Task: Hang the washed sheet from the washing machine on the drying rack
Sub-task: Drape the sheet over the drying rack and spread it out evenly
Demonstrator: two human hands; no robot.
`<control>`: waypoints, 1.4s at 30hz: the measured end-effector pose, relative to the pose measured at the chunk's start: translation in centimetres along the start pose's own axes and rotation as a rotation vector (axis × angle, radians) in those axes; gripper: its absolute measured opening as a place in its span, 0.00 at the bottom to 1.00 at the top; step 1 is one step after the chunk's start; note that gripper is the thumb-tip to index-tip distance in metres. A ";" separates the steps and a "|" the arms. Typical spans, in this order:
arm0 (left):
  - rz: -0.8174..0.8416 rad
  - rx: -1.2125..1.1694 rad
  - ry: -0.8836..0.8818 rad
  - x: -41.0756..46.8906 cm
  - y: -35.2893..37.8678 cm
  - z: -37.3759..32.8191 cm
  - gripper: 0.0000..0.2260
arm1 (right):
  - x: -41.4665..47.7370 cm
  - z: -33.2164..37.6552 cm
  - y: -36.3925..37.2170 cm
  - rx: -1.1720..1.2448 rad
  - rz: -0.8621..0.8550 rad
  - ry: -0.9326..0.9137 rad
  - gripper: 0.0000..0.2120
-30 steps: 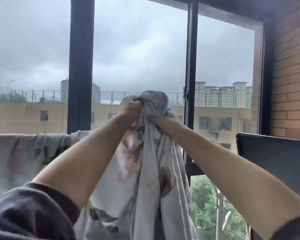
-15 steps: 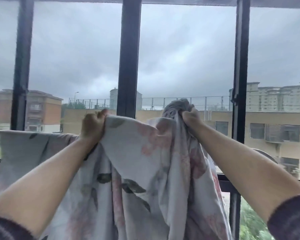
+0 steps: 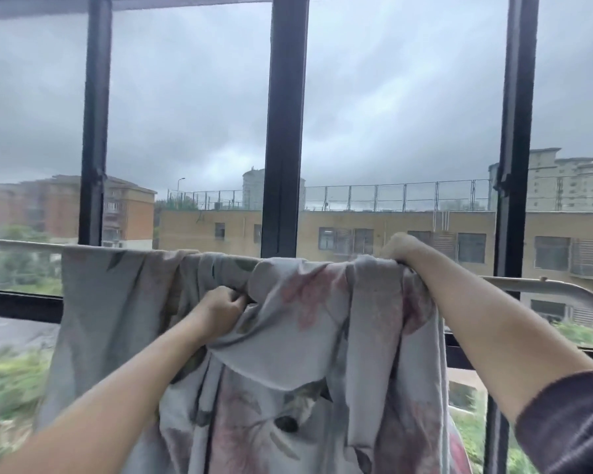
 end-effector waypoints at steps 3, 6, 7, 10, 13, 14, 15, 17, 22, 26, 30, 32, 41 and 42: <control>0.029 0.054 -0.010 -0.8 1.3 -0.6 0.18 | -1.2 0.3 -1.2 0.072 -0.249 -0.030 0.11; 0.061 0.174 0.035 -2.2 3.1 -0.4 0.17 | -2.7 1.2 -1.5 0.146 -0.274 -0.141 0.13; 0.070 0.187 0.044 -2.8 3.8 0.0 0.18 | -3.3 1.2 -1.3 0.140 -0.267 -0.163 0.14; 0.108 0.100 -0.010 -5.9 7.1 1.6 0.20 | -5.0 0.9 -0.6 0.053 -0.298 -0.238 0.18; 0.192 -0.075 -0.137 -9.3 10.8 2.7 0.21 | -7.0 0.8 -0.1 -0.098 -0.427 -0.346 0.19; 0.221 -0.106 -0.179 -10.1 11.5 3.0 0.21 | -7.6 0.7 0.0 -0.126 -0.471 -0.357 0.19; 0.253 -0.129 -0.202 -10.6 12.2 3.0 0.21 | -8.0 0.6 0.0 -0.140 -0.516 -0.368 0.20; 0.306 -0.079 -0.188 -10.7 12.4 2.8 0.19 | -8.5 0.3 0.2 -0.143 -0.588 -0.387 0.19; -0.018 0.211 0.032 -7.4 6.0 1.3 0.11 | -9.4 1.3 1.2 -0.150 -0.668 -0.401 0.18; -0.540 0.211 0.095 -2.7 -2.0 1.5 0.23 | -10.3 2.1 2.5 -0.150 -0.685 -0.350 0.16; -0.323 0.329 -0.144 1.6 -3.0 3.4 0.13 | -11.1 2.8 3.8 -0.193 -0.650 -0.295 0.16; -0.261 0.469 -0.065 2.0 -2.3 3.6 0.12 | -11.3 2.9 4.2 -0.236 -0.629 -0.251 0.18; 0.331 0.721 0.230 -9.6 7.7 11.6 0.15 | -13.9 3.4 5.4 -0.262 -0.552 -0.079 0.26; 0.416 0.716 0.245 -11.4 8.6 12.9 0.18 | -14.5 3.7 6.0 -0.262 -0.534 -0.090 0.28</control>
Point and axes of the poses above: each hand's wrist, its own x-axis towards the middle knuckle, its own y-axis out of the palm, z = x × y, the point moved 3 cm from there along x, towards the middle knuckle, and after that the axes turned 13 degrees about -z, right-handed, at the moved point
